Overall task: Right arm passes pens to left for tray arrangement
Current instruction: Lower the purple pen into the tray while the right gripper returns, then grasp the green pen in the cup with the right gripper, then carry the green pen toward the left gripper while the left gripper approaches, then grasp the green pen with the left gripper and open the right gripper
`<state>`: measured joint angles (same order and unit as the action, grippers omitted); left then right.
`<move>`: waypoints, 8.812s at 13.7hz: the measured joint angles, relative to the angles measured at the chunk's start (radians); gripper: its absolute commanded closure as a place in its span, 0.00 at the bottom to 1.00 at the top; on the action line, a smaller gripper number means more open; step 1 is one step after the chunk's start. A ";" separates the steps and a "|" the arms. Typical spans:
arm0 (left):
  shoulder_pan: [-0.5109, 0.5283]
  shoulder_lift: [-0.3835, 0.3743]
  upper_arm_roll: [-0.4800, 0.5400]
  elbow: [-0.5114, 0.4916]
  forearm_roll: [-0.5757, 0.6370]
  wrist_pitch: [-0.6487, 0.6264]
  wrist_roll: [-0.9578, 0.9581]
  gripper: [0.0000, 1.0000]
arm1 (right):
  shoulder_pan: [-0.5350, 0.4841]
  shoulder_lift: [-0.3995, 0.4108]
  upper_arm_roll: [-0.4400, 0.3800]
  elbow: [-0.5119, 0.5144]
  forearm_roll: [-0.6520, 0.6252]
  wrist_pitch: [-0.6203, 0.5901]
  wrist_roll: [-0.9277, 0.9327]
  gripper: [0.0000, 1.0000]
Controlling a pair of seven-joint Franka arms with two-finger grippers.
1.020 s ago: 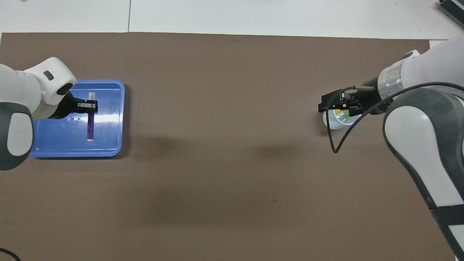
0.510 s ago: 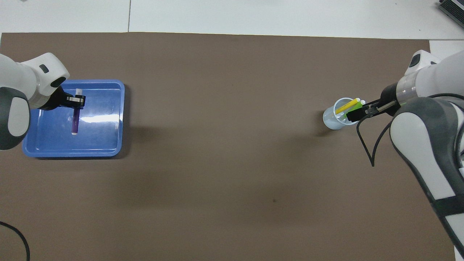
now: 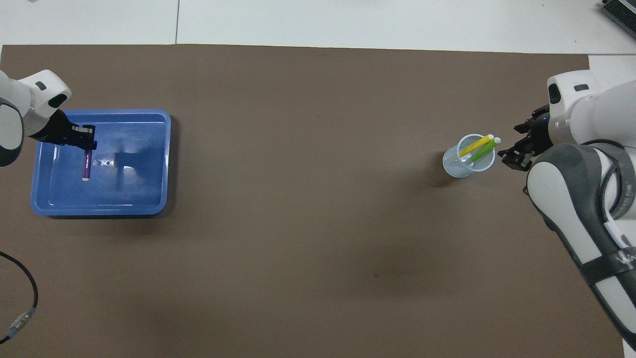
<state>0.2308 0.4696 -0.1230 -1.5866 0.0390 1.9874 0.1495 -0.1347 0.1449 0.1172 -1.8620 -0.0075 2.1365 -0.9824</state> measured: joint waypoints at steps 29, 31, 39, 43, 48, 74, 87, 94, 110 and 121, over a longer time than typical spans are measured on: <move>0.103 0.023 0.000 -0.134 0.037 0.221 0.092 0.64 | 0.002 0.088 0.007 0.003 0.000 0.086 -0.002 1.00; 0.110 0.022 0.001 -0.137 0.037 0.222 0.092 0.39 | 0.002 0.087 0.008 0.003 0.000 0.084 0.000 1.00; 0.121 0.021 -0.002 -0.142 0.037 0.219 0.097 0.06 | -0.002 0.056 0.006 0.052 0.000 -0.038 0.047 1.00; 0.126 0.018 -0.009 -0.142 0.037 0.214 0.105 0.02 | -0.002 0.028 0.006 0.106 0.000 -0.141 0.088 1.00; 0.117 -0.006 -0.029 -0.142 0.037 0.211 0.106 0.02 | 0.003 0.019 0.014 0.252 0.000 -0.334 0.186 1.00; 0.010 -0.207 -0.110 -0.143 -0.085 0.043 0.086 0.14 | 0.047 0.019 0.084 0.325 0.327 -0.451 1.118 1.00; 0.008 -0.248 -0.121 -0.089 -0.694 -0.274 -0.735 0.14 | 0.296 0.034 0.088 0.326 0.397 -0.148 1.866 1.00; -0.028 -0.257 -0.176 -0.082 -0.848 -0.217 -1.161 0.16 | 0.402 0.064 0.089 0.313 0.456 0.098 2.131 1.00; -0.141 -0.259 -0.199 -0.074 -0.892 -0.027 -1.297 0.23 | 0.508 0.100 0.089 0.300 0.456 0.200 2.212 1.00; -0.187 -0.278 -0.197 -0.127 -0.892 0.041 -1.300 0.43 | 0.511 0.101 0.089 0.300 0.456 0.211 2.212 1.00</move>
<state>0.0435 0.1917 -0.3200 -1.7136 -0.8526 2.0286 -1.1509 0.3766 0.2455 0.2061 -1.5625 0.4488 2.3472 1.2300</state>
